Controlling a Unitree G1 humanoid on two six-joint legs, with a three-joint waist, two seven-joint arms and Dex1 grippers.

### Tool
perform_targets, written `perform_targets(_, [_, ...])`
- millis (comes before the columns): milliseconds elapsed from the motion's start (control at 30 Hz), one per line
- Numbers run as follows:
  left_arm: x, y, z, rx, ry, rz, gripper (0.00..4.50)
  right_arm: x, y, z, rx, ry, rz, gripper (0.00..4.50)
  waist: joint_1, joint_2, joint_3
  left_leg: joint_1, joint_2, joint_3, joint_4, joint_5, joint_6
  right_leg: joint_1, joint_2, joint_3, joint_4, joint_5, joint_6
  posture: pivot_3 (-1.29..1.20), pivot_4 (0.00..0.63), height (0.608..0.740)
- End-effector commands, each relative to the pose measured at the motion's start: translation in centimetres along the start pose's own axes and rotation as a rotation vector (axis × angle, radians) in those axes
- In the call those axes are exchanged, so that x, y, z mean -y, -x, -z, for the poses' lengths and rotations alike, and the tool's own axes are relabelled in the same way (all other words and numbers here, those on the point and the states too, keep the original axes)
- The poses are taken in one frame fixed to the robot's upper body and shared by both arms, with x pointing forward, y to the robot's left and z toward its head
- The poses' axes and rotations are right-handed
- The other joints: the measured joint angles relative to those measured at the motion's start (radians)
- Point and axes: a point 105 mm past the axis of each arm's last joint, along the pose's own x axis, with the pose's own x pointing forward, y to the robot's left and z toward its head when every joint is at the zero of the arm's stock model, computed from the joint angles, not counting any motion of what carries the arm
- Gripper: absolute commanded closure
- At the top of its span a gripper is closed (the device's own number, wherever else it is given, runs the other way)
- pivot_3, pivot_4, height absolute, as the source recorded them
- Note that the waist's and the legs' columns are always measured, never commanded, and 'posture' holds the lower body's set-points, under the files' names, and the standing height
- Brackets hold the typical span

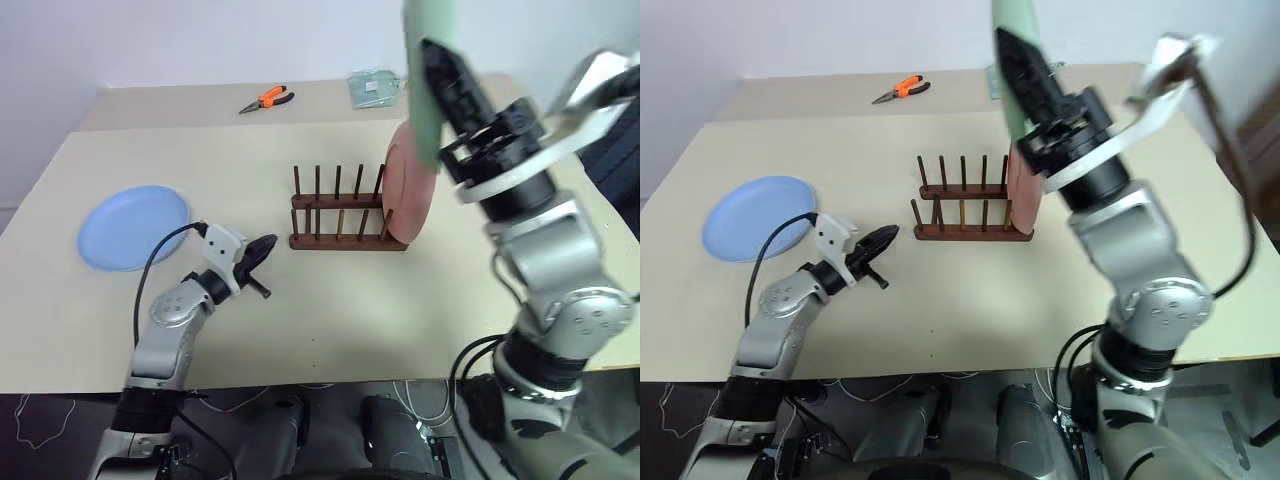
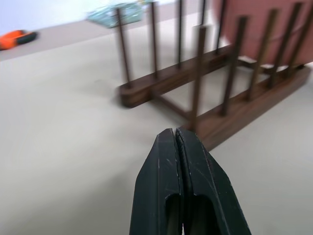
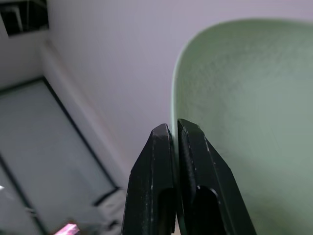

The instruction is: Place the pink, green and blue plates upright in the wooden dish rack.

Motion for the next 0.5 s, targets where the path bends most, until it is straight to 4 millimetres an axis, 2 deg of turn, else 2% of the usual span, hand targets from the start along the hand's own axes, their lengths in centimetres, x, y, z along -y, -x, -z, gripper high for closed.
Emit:
perform_targets(33, [0.2,0.3,-1.0,0.036,-0.017,0.014,4.50,-0.7,-0.3,0.6,-0.010,-0.041,-0.020,4.45,0.000,0.001,0.000,0.000,0.000,0.000,0.000,0.000,0.000,0.000,0.000,0.000,0.000,0.000,0.000,0.00,0.150,0.739])
perform_targets(267, [1.2,0.0,-0.8,0.035,-0.004,0.042,4.50,-1.0,-0.6,1.2,-0.040,-0.002,-0.034,4.45,-0.003,0.001,0.000,0.000,0.000,0.000,-0.001,0.000,0.000,-0.001,0.001,0.000,0.000,0.001,0.001,0.00,0.150,0.739])
perform_targets(500, [1.8,-0.4,-0.9,0.035,0.001,0.063,4.50,1.0,-1.0,1.9,-0.059,-0.041,0.050,4.45,-0.003,0.001,0.000,0.000,0.000,0.001,-0.001,0.000,0.000,-0.001,0.001,0.000,0.000,0.001,0.001,0.00,0.150,0.739])
